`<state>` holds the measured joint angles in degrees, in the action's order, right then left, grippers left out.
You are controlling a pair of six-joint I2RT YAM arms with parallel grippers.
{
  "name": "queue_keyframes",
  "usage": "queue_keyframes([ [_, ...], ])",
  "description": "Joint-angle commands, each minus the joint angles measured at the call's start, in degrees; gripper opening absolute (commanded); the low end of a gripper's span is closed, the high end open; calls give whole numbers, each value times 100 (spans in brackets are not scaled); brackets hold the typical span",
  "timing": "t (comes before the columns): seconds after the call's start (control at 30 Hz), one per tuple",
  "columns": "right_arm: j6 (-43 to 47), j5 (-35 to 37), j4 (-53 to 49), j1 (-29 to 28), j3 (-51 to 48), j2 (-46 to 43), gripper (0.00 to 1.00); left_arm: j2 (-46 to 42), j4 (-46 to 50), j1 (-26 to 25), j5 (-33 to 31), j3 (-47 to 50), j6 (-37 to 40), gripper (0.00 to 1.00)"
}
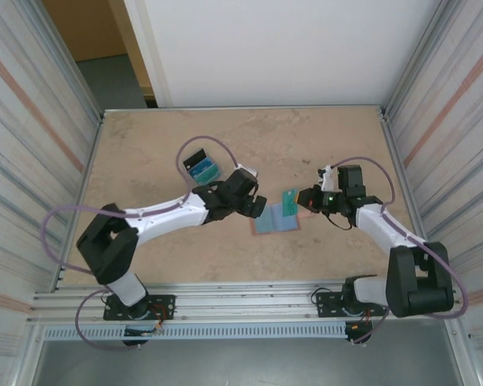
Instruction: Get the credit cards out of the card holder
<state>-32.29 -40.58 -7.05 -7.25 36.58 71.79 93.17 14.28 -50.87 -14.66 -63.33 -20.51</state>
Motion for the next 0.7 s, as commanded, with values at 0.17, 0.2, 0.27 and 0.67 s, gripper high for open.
queue_keyframes([
  [0.17, -975, -36, 1499, -552, -261, -619, 2, -989, -2115, 490, 1908, 1095, -1112, 86],
  [0.2, -1028, -17, 1610, -638, -236, -644, 2, -1036, -2281, 544, 2062, 1180, -1199, 86],
  [0.27, -1120, -28, 1790, -803, -146, -663, 2, -1117, -2621, 666, 2364, 1336, -1376, 85],
  [0.67, -338, -339, 1148, -1354, 593, -552, 3, -1379, -3387, 1132, 3687, 1554, -1055, 81],
])
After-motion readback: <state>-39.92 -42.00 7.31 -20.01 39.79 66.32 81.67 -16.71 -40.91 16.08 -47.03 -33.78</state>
